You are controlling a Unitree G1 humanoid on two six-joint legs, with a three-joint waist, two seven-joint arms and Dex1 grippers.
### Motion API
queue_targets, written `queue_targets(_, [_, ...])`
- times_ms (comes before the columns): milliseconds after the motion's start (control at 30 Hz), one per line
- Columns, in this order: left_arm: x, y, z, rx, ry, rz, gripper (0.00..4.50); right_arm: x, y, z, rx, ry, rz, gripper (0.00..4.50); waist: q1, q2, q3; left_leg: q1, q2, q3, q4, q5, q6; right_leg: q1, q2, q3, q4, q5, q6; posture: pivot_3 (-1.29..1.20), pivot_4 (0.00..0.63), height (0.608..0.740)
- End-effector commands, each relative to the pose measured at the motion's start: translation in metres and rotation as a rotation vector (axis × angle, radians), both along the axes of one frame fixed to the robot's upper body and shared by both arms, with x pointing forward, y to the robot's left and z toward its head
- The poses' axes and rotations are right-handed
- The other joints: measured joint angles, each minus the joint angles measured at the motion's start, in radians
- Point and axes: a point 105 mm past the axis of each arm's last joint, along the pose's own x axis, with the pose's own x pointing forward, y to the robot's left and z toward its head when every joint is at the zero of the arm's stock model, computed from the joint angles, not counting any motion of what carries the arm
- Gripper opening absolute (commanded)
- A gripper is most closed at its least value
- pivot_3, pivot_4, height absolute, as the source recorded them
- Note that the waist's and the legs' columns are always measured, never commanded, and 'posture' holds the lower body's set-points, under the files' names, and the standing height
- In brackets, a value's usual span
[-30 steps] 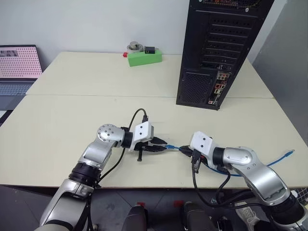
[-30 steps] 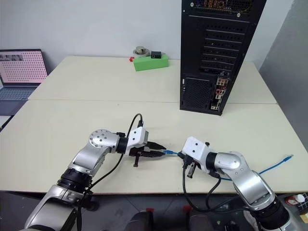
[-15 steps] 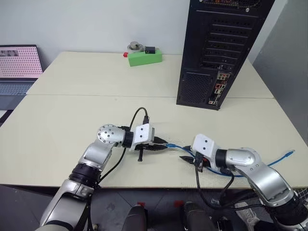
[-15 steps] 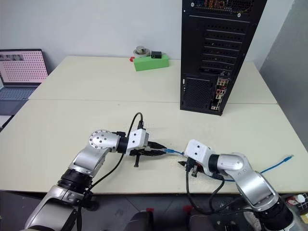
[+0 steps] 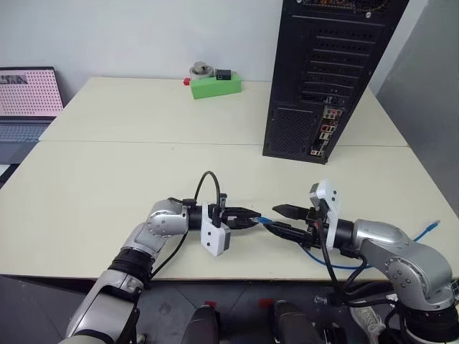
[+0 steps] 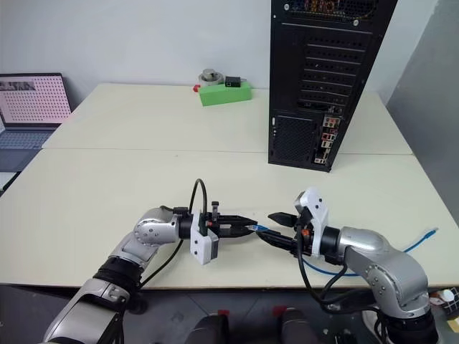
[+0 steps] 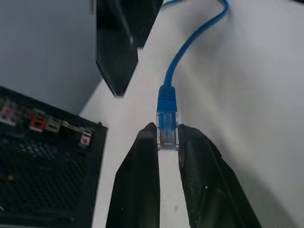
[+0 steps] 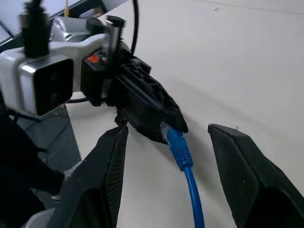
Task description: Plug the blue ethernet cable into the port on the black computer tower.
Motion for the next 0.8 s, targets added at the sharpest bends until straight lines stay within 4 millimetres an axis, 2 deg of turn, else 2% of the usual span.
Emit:
queue_targets(33, [-0.0029, 0.001, 0.009, -0.063, -0.065, -0.006, 0.3, -0.0046, 0.0065, 0.0055, 0.026, -0.01, 0.024, 2.84, 0.0, 0.0, 0.0, 0.0, 0.0, 0.0, 0.0, 0.0, 0.0, 0.0, 0.0, 0.0, 0.0, 0.0, 0.0, 0.0, 0.15, 0.74])
queue_targets(300, [0.0001, 0.0023, 0.0139, -0.078, -0.14, 0.007, 0.3, -0.0046, 0.0073, 0.0039, 0.036, 0.022, 0.055, 2.84, -0.001, 0.0, 0.0, 0.0, 0.0, 0.0, 0.0, 0.0, 0.0, 0.0, 0.0, 0.0, 0.0, 0.0, 0.0, 0.0, 0.15, 0.74])
queue_targets(400, [-0.0002, 0.0021, 0.0143, -0.086, -0.151, 0.006, 0.3, -0.0031, 0.007, 0.0049, 0.047, 0.028, 0.051, 2.35, -0.001, 0.0, 0.0, 0.0, 0.0, 0.0, 0.0, 0.0, 0.0, 0.0, 0.0, 0.0, 0.0, 0.0, 0.001, 0.0, 0.15, 0.74])
queue_targets(700, [-0.0056, 0.0, 0.0162, -0.119, -0.177, -0.004, 0.3, -0.0001, 0.0051, 0.0042, 0.055, 0.044, 0.041, 0.33, -0.001, 0.0, 0.0, 0.0, 0.0, 0.0, 0.0, 0.0, 0.0, 0.0, 0.0, 0.0, 0.0, 0.0, 0.001, 0.0, 0.15, 0.74])
queue_targets(767, [-0.0063, -0.0003, 0.0176, -0.132, -0.181, 0.0, 0.3, 0.0008, 0.0049, 0.0042, 0.054, 0.046, 0.04, 0.02, -0.001, 0.0, 0.0, 0.0, 0.0, 0.0, 0.0, 0.0, 0.0, 0.0, 0.0, 0.0, 0.0, 0.0, 0.001, 0.0, 0.15, 0.74])
queue_targets(800, [-0.0066, -0.0003, 0.0182, -0.136, -0.186, 0.0, 0.3, 0.0012, 0.0049, 0.0042, 0.054, 0.046, 0.04, 0.0, -0.001, 0.0, 0.0, 0.0, 0.0, 0.0, 0.0, 0.0, 0.0, 0.0, 0.0, 0.0, 0.0, 0.0, 0.001, 0.0, 0.15, 0.74])
